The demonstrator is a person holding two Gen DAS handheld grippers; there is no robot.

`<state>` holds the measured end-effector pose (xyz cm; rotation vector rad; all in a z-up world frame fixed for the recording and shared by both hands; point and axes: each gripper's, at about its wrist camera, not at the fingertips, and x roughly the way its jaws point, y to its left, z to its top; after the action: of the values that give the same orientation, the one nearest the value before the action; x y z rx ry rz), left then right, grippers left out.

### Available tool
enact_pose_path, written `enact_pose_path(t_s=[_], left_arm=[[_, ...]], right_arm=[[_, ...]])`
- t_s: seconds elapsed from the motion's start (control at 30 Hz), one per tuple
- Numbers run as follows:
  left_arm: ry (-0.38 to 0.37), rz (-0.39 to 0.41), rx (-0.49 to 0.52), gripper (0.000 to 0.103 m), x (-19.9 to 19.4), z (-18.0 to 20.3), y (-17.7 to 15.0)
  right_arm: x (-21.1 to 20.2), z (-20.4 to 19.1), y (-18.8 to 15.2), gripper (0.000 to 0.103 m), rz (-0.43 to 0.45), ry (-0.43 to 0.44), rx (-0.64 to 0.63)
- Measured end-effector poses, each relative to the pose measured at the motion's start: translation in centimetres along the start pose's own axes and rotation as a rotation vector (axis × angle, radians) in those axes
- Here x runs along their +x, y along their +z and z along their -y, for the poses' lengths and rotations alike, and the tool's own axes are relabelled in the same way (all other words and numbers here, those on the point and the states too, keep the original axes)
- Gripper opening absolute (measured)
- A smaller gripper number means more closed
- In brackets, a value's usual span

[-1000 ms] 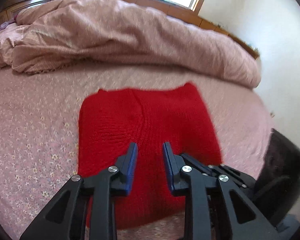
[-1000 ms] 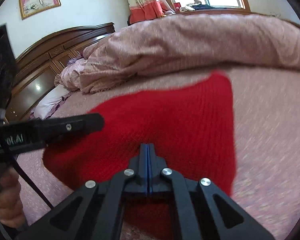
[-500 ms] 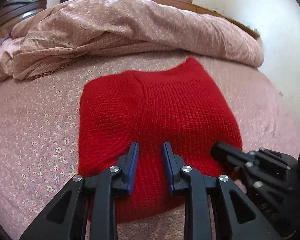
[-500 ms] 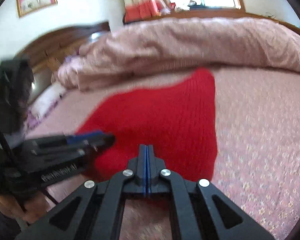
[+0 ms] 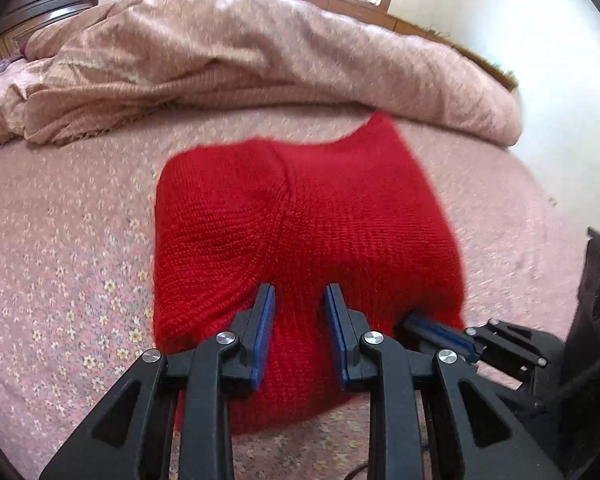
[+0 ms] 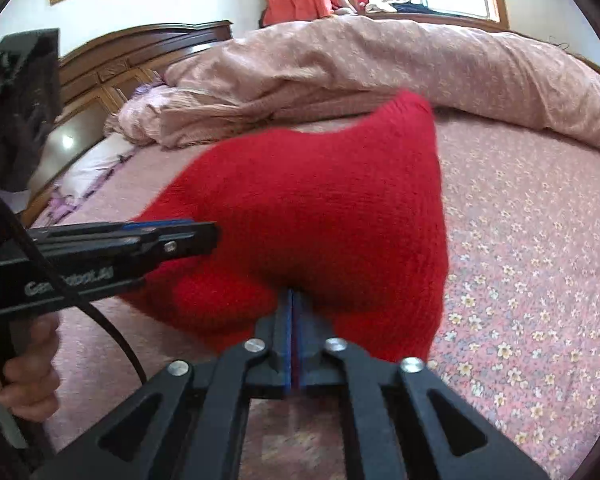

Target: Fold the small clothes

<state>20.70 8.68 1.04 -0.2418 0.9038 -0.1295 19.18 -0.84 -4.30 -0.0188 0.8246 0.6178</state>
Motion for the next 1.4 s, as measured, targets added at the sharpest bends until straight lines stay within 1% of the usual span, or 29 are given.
enact_pose_path(t_s=[0.03,0.07,0.1,0.13,0.17,0.2,0.23,0.27,0.33,0.4,0.43,0.47,0.57,0.6,0.63,0.7,0.73,0.8,0.87,0.9,0.93,1.0,1.07,1.2,1.3,1.33,1.37,1.4], left_arm=[[-0.021,0.013,-0.011,0.020,-0.6,-0.2,0.3],[-0.034,0.027,-0.026,0.020,-1.2,-0.6,0.7],[-0.041,0.046,-0.056,0.021,-2.1,-1.3,1.3],[-0.039,0.058,-0.078,0.024,-2.5,-1.7,2.0],[-0.038,0.081,-0.112,0.033,-3.3,-2.7,2.5],[-0.041,0.102,-0.133,0.038,-3.8,-3.5,2.9],[-0.041,0.118,-0.143,0.050,-4.0,-4.2,3.2],[-0.035,0.125,-0.147,0.063,-4.0,-4.7,3.4],[-0.008,0.125,-0.159,0.072,-3.5,-5.7,3.5],[-0.010,0.092,-0.150,0.074,-2.2,-6.3,3.5],[-0.011,0.065,-0.146,0.075,-1.4,-6.5,3.4],[-0.012,0.047,-0.144,0.076,-0.9,-6.7,3.3],[-0.034,-0.007,-0.150,0.078,1.1,-7.2,2.5],[-0.054,-0.031,-0.156,0.078,1.9,-7.4,2.3],[-0.065,-0.044,-0.161,0.079,2.3,-7.7,2.0],[-0.110,-0.081,-0.183,0.079,3.3,-8.3,1.4],[-0.148,-0.100,-0.205,0.080,3.8,-8.8,1.0],[-0.234,-0.143,-0.277,0.085,4.9,-10.1,0.4],[-0.310,-0.186,-0.356,0.090,6.1,-11.5,-0.2],[-0.342,-0.188,-0.389,0.090,6.4,-12.1,-0.4],[-0.359,-0.185,-0.393,0.090,6.5,-12.3,-0.3],[-0.355,-0.191,-0.367,0.090,6.8,-11.9,0.3],[-0.359,-0.172,-0.363,0.090,7.4,-11.4,0.8],[-0.405,-0.164,-0.377,0.090,8.5,-10.8,1.3],[-0.429,-0.158,-0.388,0.088,8.7,-11.2,1.3],[-0.433,-0.156,-0.389,0.084,8.7,-11.2,1.3],[-0.451,-0.159,-0.395,0.077,8.6,-11.1,1.1],[-0.474,-0.162,-0.408,0.073,8.4,-11.7,0.6]], right_arm=[[-0.6,-0.2,0.4,0.019,0.000,0.020,0.005],[-1.4,-0.3,0.9,0.035,0.010,0.050,0.012],[-1.9,-0.2,1.2,0.045,0.022,0.078,0.018],[-2.8,-0.1,1.7,0.063,0.046,0.118,0.027],[-3.6,0.1,2.2,0.077,0.077,0.157,0.035],[-4.2,0.5,2.5,0.082,0.098,0.185,0.042],[-4.7,1.1,2.8,0.085,0.118,0.213,0.058],[-4.9,1.9,3.1,0.085,0.127,0.225,0.073],[-4.9,3.9,3.6,0.086,0.127,0.210,0.118],[-4.4,5.7,3.6,0.087,0.114,0.188,0.170],[-3.7,7.1,3.4,0.087,0.087,0.158,0.222],[-3.3,7.9,3.2,0.087,0.069,0.151,0.253],[-1.0,10.6,2.2,0.087,-0.008,0.171,0.361],[-0.4,11.1,1.9,0.088,-0.024,0.182,0.384],[0.2,11.7,1.6,0.090,-0.037,0.220,0.421],[1.1,12.8,1.0,0.091,-0.045,0.295,0.511],[1.5,13.0,0.9,0.091,-0.047,0.318,0.539],[2.2,13.4,0.6,0.094,-0.056,0.346,0.571],[2.8,13.3,0.7,0.096,-0.066,0.361,0.557],[3.0,13.3,0.8,0.096,-0.069,0.366,0.554],[3.1,13.3,1.0,0.096,-0.072,0.378,0.556],[3.6,13.3,1.0,0.097,-0.077,0.401,0.565],[4.1,13.3,1.2,0.097,-0.081,0.423,0.569],[4.7,13.0,1.6,0.097,-0.071,0.443,0.560],[5.5,12.8,1.9,0.098,-0.051,0.451,0.557],[5.8,12.5,2.2,0.098,-0.054,0.456,0.547],[6.0,12.3,2.3,0.097,-0.054,0.459,0.542],[6.1,12.2,2.4,0.096,-0.050,0.464,0.539]])
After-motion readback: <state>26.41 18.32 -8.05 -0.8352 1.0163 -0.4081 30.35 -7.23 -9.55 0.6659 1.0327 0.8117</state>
